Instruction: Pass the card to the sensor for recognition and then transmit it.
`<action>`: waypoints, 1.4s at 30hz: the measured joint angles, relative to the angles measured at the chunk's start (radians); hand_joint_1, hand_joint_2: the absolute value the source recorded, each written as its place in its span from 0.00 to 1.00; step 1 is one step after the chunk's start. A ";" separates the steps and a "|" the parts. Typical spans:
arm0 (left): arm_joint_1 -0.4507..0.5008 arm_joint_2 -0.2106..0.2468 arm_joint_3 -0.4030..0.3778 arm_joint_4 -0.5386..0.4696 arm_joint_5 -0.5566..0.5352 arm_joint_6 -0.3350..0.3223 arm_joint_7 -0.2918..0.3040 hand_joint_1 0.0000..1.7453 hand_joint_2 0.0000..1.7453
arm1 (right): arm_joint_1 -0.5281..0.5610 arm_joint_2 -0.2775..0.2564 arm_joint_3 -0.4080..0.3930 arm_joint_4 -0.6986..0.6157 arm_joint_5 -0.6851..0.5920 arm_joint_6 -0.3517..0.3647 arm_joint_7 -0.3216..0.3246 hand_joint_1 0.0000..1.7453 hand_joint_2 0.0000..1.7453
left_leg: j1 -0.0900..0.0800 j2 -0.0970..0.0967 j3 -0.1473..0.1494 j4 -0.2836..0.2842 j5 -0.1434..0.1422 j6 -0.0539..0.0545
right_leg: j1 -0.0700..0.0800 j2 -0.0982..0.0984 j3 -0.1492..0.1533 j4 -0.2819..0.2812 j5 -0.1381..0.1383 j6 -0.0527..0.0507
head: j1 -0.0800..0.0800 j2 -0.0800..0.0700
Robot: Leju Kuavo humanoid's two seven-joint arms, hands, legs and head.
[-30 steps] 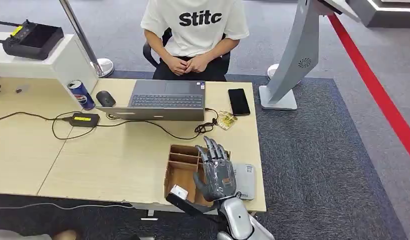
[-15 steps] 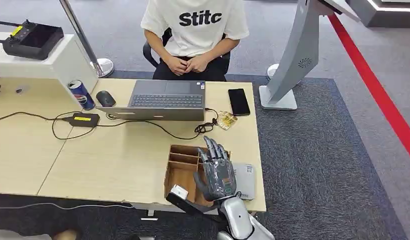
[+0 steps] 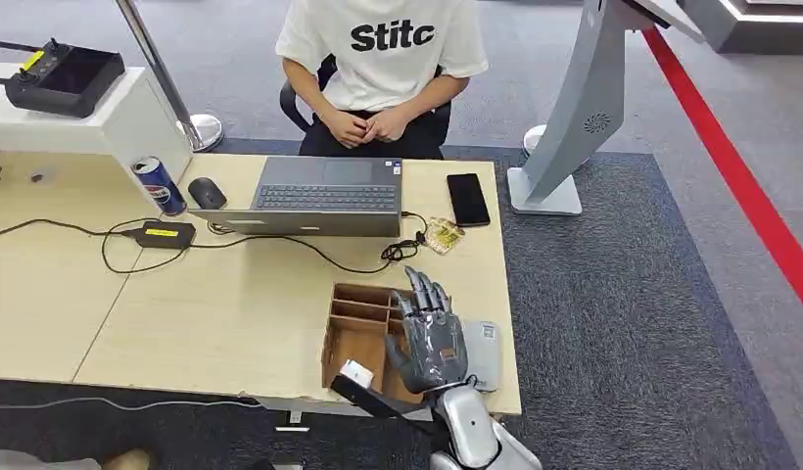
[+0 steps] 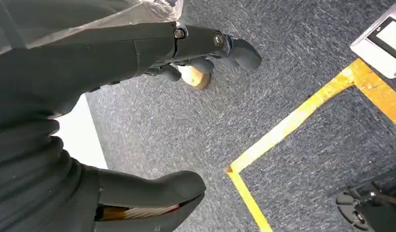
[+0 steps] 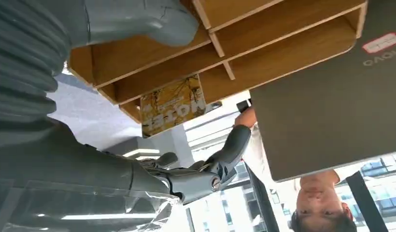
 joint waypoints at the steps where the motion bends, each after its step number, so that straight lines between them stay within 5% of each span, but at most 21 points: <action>1: 0.000 0.000 0.001 0.000 0.000 0.000 0.000 0.00 1.00 | 0.000 -0.003 -0.002 0.000 0.002 0.001 0.005 0.36 1.00 | 0.000 0.000 0.000 0.000 0.000 0.000 | 0.000 0.000 0.000 0.000 0.000 0.000 | 0.000 0.000; 42: 0.001 0.002 0.011 0.000 -0.008 -0.002 -0.002 0.00 1.00 | 0.000 -0.034 -0.012 -0.011 0.012 0.008 0.008 0.57 1.00 | 0.000 0.000 0.000 0.000 0.000 0.000 | 0.000 0.000 0.000 0.000 0.000 0.000 | 0.000 0.000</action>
